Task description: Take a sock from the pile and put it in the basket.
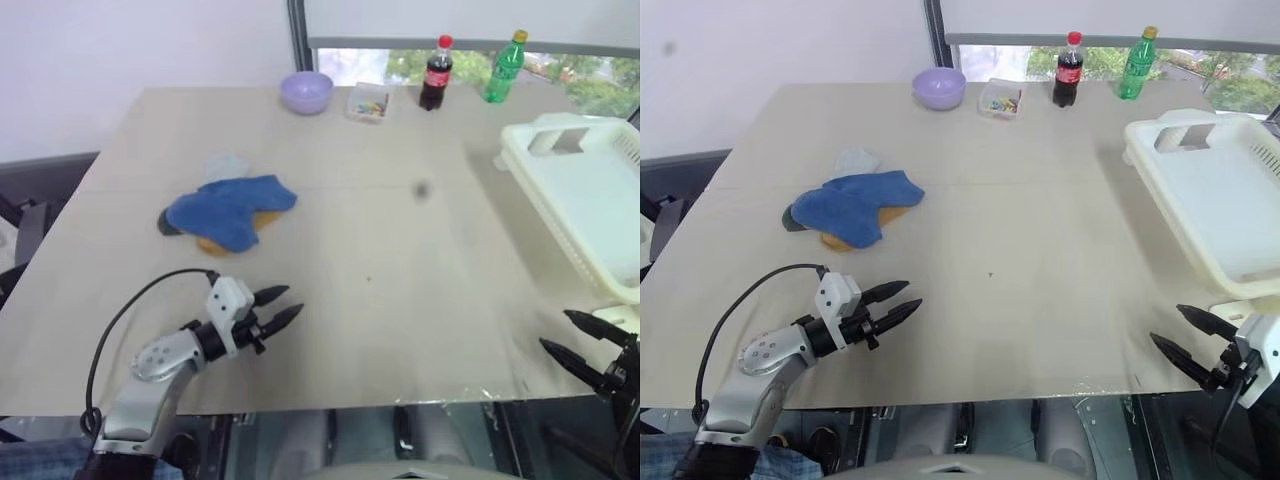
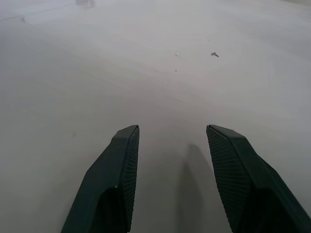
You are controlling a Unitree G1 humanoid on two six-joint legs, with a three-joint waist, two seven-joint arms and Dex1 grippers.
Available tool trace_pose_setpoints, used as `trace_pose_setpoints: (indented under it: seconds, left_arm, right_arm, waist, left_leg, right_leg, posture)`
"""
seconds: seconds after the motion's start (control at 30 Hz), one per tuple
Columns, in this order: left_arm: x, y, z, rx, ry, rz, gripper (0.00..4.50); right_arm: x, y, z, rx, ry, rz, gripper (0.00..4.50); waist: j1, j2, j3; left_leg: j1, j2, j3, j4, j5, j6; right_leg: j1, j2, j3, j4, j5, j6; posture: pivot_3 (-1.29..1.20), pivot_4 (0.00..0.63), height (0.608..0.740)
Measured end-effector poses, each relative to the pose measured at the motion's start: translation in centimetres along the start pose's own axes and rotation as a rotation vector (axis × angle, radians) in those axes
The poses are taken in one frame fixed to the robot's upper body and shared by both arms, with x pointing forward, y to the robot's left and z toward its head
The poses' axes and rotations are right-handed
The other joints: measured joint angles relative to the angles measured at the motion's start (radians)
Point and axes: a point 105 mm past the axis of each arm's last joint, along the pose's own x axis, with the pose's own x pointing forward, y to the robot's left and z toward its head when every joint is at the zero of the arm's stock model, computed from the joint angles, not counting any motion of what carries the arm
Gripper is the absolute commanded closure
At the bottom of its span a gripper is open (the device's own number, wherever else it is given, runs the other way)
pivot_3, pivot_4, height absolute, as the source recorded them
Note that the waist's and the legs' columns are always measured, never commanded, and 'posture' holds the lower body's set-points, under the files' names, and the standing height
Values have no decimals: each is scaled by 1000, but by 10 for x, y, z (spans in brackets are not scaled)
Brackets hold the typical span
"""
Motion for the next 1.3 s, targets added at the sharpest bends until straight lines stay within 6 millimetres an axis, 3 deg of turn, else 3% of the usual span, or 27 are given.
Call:
trace_pose_setpoints:
  seconds: [0.07,0.17,0.27,0.87,0.97,1.07,1.3]
  left_arm:
    - [-4,-1,-1,-14,2,-1,2136]
    - [-32,-7,-10,-56,58,-20,2136]
    - [-39,-12,-14,-84,64,-27,2136]
    - [-40,-19,-9,-72,40,-8,2136]
    - [-35,-12,-4,-56,15,35,2136]
    - [-23,8,9,9,-17,137,2136]
    - [3,51,15,121,0,364,2136]
  right_arm:
    - [1,0,1,-4,-5,2,921]
    - [7,-4,8,-33,-34,6,921]
    - [13,-3,10,-38,-45,23,921]
    - [25,2,10,-23,-43,69,921]
    - [25,4,9,-17,-37,77,921]
    - [28,12,14,-33,-46,121,921]
    - [43,42,43,-32,-137,227,921]
  waist:
    - [0,0,0]
    - [-13,-3,2]
    - [-3,-3,3]
    - [-2,-3,3]
    - [0,-3,3]
    - [0,-3,3]
    - [1,-4,3]
  left_leg:
    - [0,0,0,0,0,0]
    - [1,2,3,0,0,0]
    - [2,2,3,1,0,0]
    - [2,1,10,2,0,0]
    - [2,1,10,2,0,0]
    - [2,1,10,2,0,0]
    - [3,1,10,3,0,0]
  right_leg:
    - [0,0,0,0,0,0]
    - [-2,3,3,0,0,0]
    - [-2,1,3,3,0,0]
    - [-2,1,4,5,0,0]
    - [-2,1,4,5,0,0]
    - [-1,1,4,5,0,0]
    - [0,4,6,7,1,0]
  posture:
    - [0,150,740]
    - [0,150,740]
    - [0,150,740]
    - [0,150,740]
    - [0,150,740]
    - [0,150,740]
    - [0,150,740]
